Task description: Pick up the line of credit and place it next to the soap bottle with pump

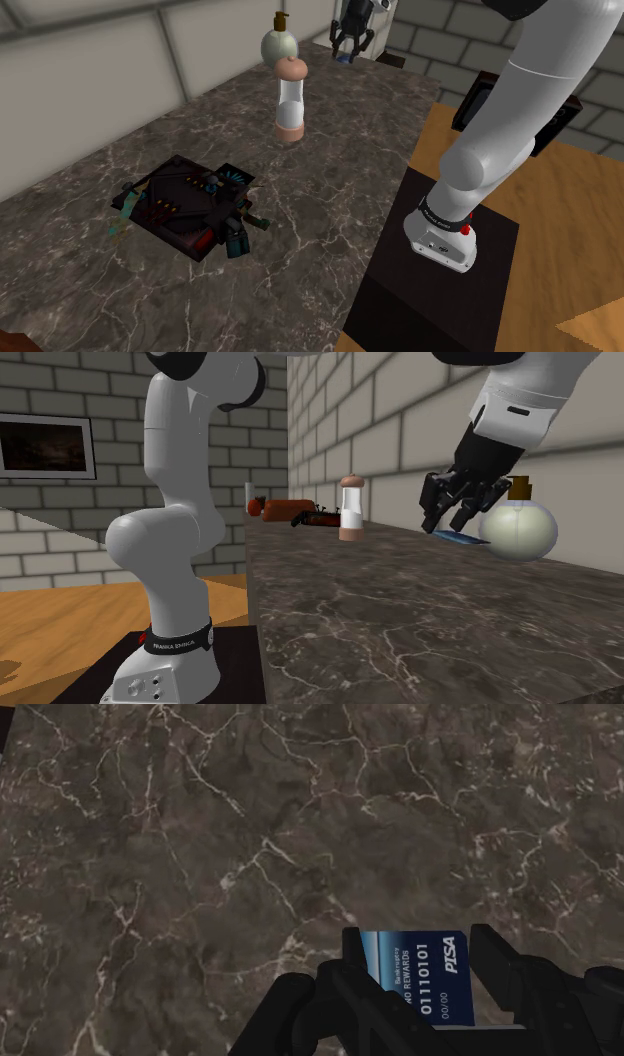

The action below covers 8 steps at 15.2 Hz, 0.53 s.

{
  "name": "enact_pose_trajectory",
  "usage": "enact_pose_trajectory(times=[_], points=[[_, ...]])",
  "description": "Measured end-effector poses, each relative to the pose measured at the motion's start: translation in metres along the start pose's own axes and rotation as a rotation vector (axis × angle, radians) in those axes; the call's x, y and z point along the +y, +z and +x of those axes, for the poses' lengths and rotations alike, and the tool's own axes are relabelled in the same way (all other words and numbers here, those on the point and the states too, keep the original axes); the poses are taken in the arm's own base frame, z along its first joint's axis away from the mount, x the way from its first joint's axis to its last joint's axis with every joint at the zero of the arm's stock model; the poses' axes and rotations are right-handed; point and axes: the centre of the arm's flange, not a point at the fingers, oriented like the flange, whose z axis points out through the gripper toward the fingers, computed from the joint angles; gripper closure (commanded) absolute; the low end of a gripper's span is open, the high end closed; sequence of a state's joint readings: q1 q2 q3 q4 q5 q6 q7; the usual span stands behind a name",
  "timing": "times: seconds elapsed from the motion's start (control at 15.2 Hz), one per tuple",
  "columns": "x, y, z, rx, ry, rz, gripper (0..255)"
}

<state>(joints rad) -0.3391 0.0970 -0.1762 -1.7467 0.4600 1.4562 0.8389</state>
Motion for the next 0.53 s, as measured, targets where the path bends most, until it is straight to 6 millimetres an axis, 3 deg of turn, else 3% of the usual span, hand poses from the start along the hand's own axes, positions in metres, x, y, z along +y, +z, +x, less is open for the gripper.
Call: enact_pose_trajectory(times=[0.53], points=[[0.001, 0.035, 0.025, 0.0, 0.0, 0.0, 255]])
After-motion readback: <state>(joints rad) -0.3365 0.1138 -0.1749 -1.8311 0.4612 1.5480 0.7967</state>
